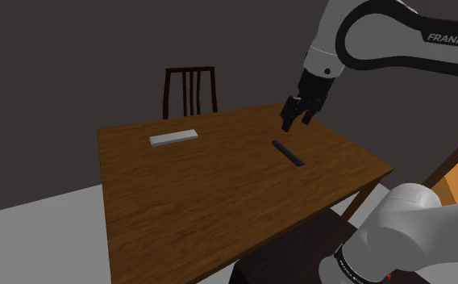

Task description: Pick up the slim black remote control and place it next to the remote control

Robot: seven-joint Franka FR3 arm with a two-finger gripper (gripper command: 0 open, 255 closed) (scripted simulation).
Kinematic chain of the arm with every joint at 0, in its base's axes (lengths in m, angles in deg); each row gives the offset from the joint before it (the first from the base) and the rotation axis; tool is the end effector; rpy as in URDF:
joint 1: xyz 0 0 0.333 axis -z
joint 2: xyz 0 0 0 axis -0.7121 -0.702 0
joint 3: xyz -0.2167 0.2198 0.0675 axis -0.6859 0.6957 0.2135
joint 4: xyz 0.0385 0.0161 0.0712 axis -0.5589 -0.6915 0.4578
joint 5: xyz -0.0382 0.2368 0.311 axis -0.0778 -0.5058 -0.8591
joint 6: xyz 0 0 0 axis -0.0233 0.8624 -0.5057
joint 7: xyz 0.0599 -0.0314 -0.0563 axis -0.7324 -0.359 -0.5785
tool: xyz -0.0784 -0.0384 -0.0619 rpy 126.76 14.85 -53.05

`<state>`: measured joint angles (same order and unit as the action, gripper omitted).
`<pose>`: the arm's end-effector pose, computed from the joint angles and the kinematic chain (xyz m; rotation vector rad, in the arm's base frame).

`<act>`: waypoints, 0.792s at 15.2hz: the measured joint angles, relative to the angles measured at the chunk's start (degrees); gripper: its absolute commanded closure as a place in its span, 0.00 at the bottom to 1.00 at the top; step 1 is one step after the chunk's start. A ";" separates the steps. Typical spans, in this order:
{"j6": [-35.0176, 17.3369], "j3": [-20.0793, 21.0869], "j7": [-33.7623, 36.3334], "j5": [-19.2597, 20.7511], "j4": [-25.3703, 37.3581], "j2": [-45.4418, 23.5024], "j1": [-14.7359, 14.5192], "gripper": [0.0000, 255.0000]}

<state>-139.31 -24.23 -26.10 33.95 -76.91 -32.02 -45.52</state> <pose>0.3138 0.0288 0.5780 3.1229 -0.1251 0.1159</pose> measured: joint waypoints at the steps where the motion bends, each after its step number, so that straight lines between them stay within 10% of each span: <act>1: 0.00 0.00 0.00 0.00 0.00 0.00 0.00 0.00; 12: -13.49 -9.70 -7.68 3.57 -5.84 -9.31 4.80 0.00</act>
<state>-152.81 -33.93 -33.78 37.52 -82.75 -41.33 -40.72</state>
